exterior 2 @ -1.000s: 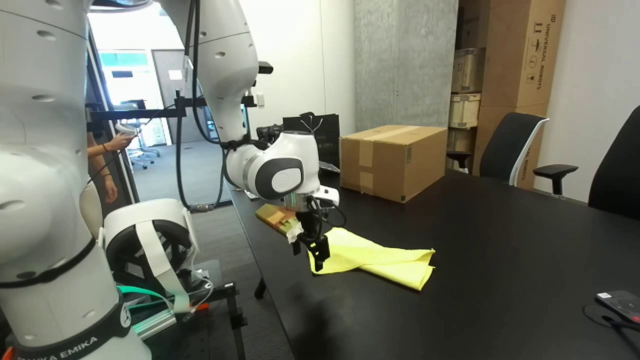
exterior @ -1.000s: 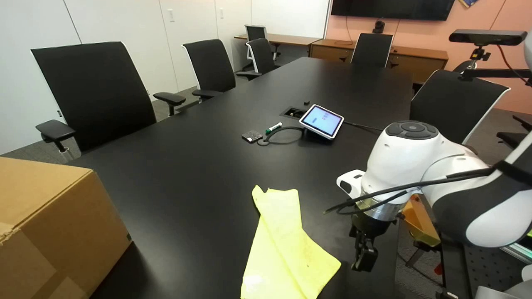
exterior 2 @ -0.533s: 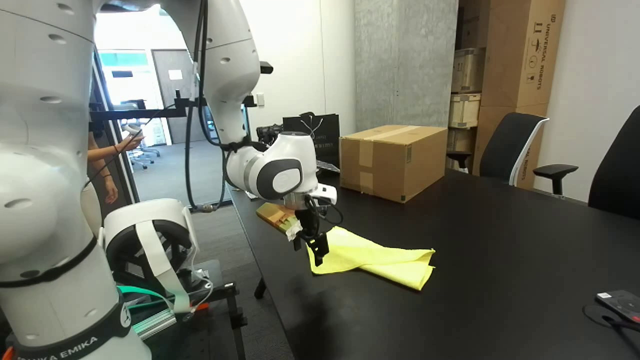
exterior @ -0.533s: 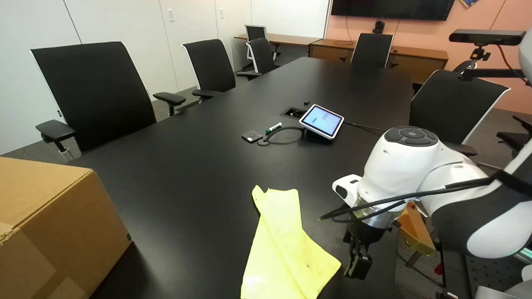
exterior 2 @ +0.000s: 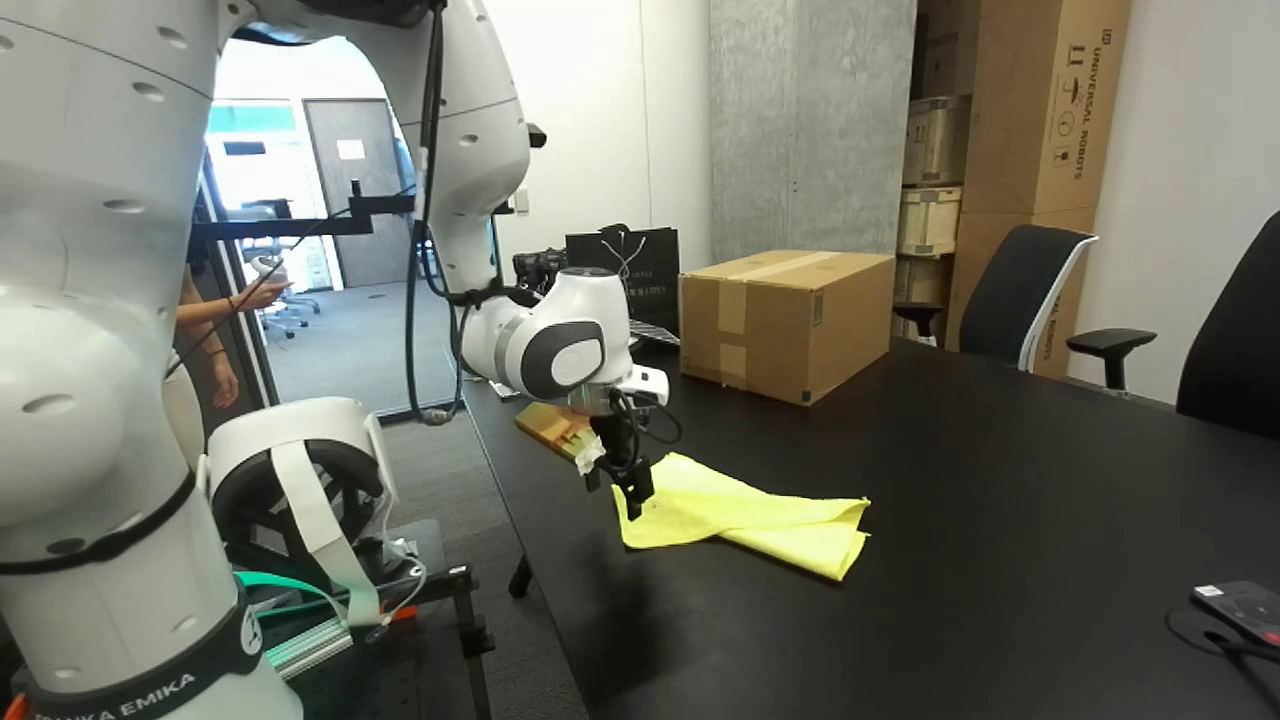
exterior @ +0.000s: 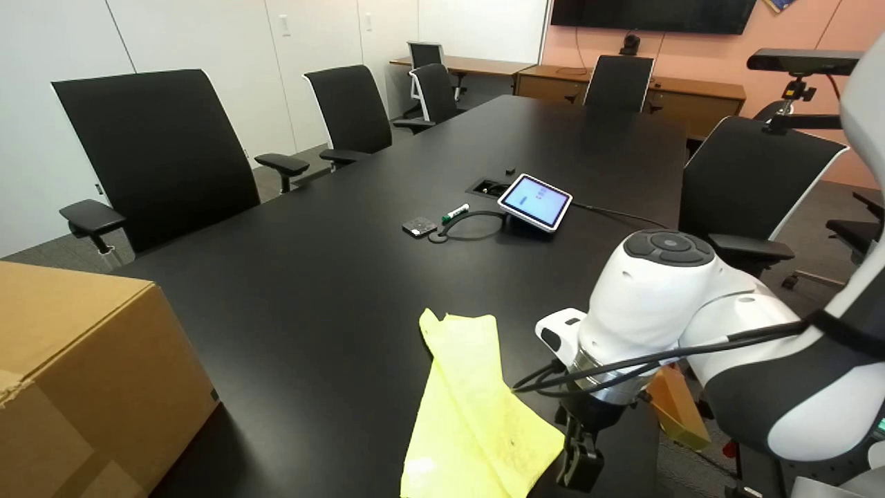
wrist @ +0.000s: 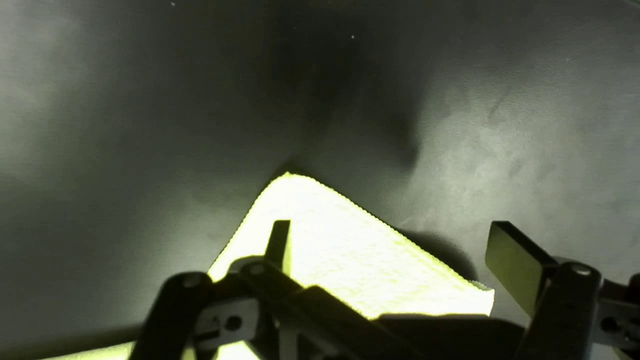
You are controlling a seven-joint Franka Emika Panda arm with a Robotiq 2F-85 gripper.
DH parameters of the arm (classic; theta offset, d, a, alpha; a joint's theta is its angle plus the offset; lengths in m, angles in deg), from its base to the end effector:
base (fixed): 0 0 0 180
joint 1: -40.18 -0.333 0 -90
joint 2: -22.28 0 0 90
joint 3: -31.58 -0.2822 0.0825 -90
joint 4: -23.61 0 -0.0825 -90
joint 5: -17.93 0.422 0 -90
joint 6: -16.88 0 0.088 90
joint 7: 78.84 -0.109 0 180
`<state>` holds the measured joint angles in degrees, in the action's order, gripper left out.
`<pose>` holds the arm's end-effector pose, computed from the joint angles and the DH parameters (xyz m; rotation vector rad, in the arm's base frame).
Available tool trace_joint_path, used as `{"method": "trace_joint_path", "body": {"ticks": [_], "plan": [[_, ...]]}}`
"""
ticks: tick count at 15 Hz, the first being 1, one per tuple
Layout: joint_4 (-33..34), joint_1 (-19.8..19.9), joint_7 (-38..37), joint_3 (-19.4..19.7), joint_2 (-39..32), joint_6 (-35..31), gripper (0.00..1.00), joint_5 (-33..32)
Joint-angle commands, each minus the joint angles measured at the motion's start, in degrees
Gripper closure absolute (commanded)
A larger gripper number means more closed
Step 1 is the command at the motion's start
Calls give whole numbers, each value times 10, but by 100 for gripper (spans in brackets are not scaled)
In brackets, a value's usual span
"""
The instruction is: Fold the cloth on the table
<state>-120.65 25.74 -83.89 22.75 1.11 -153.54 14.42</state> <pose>0.4201 0.1953 0.0802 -3.0246 -0.5584 -0.1228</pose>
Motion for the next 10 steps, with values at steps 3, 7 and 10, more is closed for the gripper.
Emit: {"method": "trace_joint_path", "body": {"ticks": [3,7,10], "plan": [[24,1,0,-1,-43,-13,0,12],[34,4,4,0,-65,-12,0,12],[41,11,8,-2,-74,-10,0,13]]}}
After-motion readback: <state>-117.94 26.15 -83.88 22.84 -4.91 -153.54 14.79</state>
